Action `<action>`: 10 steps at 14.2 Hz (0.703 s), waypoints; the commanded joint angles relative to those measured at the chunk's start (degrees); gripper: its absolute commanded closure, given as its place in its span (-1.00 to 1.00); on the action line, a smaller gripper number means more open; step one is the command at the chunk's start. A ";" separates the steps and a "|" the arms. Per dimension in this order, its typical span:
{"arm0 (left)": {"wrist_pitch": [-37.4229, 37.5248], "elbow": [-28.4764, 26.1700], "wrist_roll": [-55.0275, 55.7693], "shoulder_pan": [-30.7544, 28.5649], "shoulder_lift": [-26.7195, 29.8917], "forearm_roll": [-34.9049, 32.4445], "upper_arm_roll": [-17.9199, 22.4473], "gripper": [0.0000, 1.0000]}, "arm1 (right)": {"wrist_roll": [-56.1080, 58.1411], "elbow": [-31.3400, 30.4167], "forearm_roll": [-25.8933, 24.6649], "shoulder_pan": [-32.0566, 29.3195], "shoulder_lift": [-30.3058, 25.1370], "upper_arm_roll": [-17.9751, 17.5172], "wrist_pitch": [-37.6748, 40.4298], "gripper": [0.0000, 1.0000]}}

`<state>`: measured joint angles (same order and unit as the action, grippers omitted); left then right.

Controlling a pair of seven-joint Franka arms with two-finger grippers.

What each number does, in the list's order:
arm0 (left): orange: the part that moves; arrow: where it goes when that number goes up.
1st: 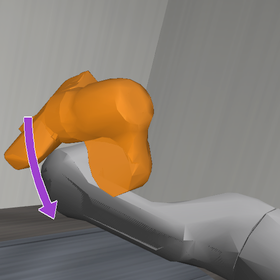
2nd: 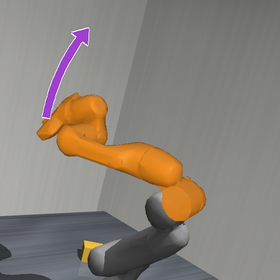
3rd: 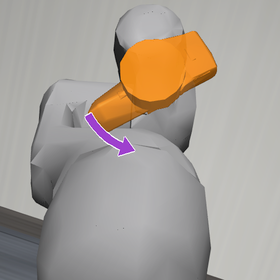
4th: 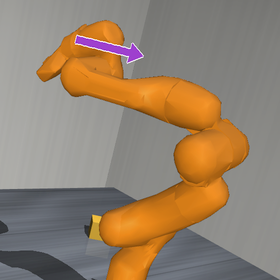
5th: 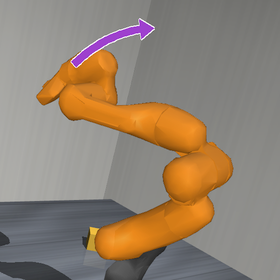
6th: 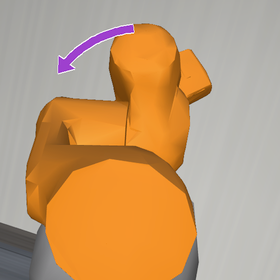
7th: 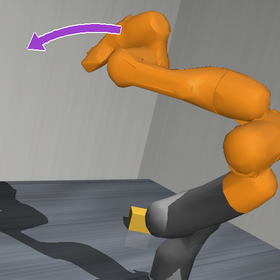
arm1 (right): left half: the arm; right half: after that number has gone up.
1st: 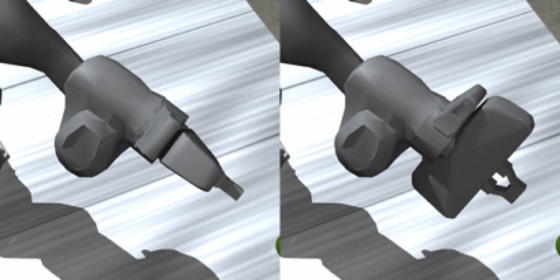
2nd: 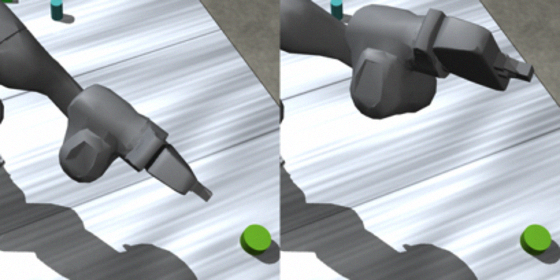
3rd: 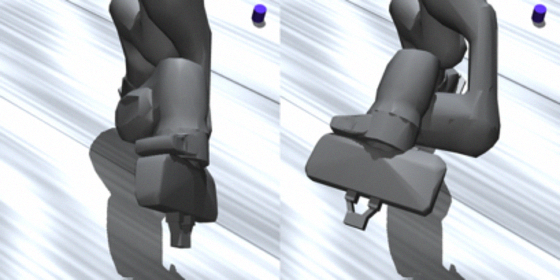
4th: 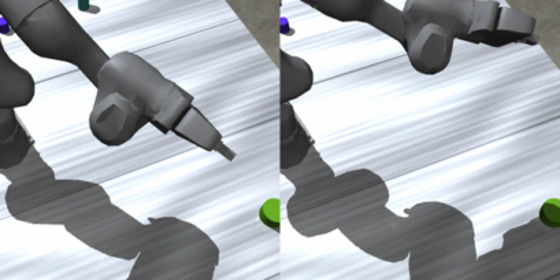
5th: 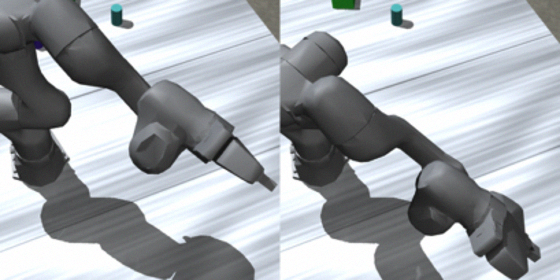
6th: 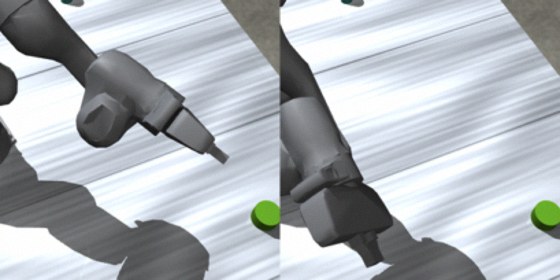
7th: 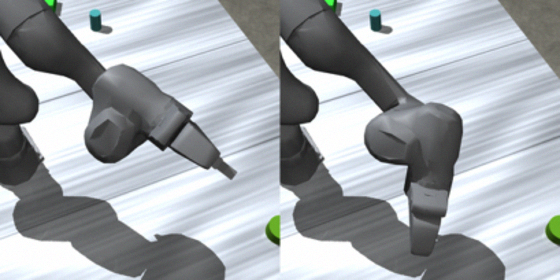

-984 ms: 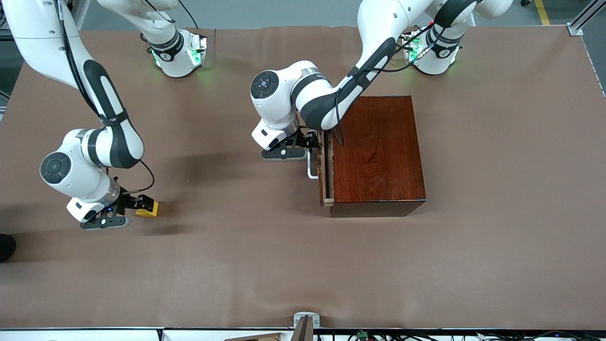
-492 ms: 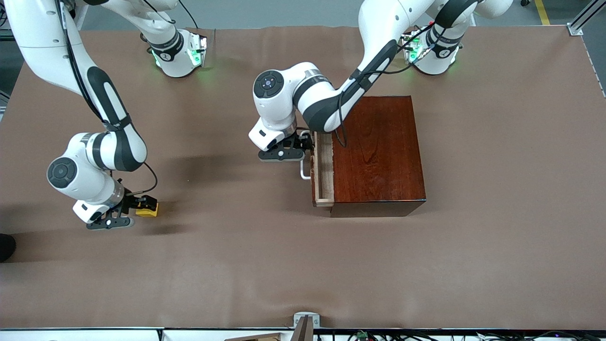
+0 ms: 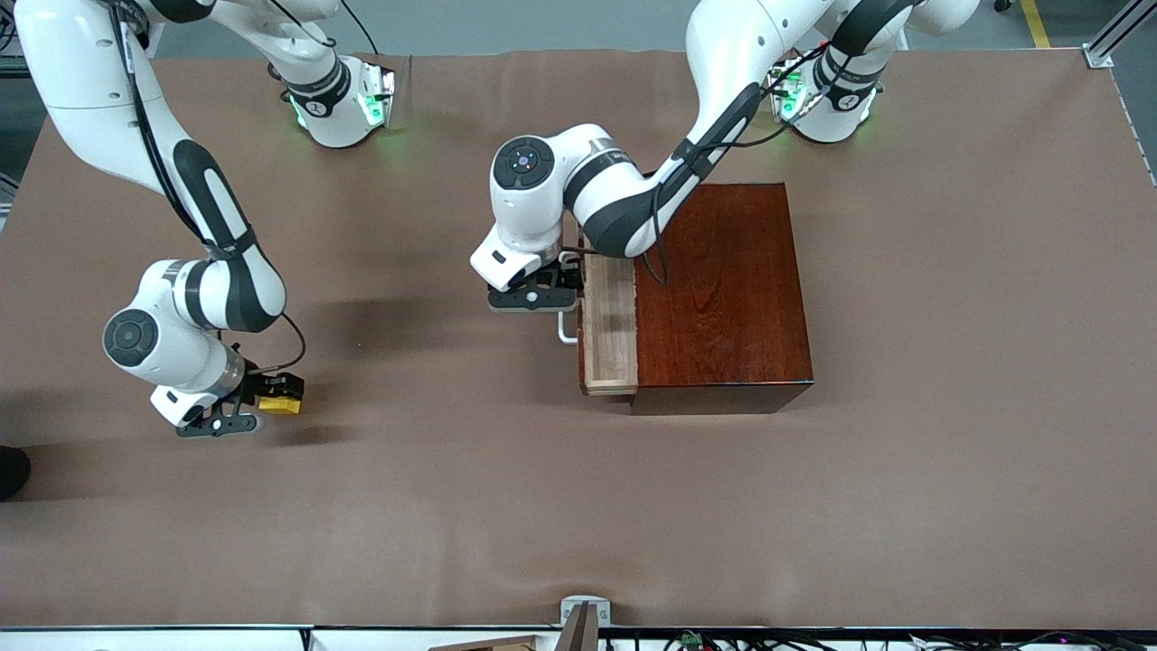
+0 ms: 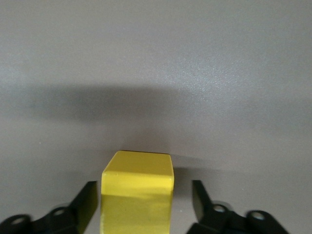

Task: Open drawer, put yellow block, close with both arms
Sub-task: 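Pull the drawer open with the left gripper while the right gripper lifts the cube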

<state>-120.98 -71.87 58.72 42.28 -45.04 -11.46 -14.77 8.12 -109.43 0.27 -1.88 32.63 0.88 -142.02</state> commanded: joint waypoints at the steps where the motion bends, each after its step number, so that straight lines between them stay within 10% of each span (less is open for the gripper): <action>1: -2.94 1.38 0.78 0.96 -1.01 1.00 -0.35 -1.00 | -0.91 0.53 -0.18 -0.76 0.24 -0.44 0.25 -0.08; 5: -4.88 1.38 0.87 2.71 -1.54 1.09 -0.44 -1.00 | -0.83 0.18 0.08 -1.28 0.24 -0.44 0.69 0.93; 10: -8.31 1.38 0.78 4.39 -1.89 3.64 -0.35 -1.00 | 7.75 0.00 -0.01 -2.51 -2.82 -0.44 4.72 1.00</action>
<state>-124.44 -72.09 58.60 44.18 -45.32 -11.25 -14.51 10.42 -109.30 0.25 -2.34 32.37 1.09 -140.70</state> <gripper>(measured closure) 0.000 0.445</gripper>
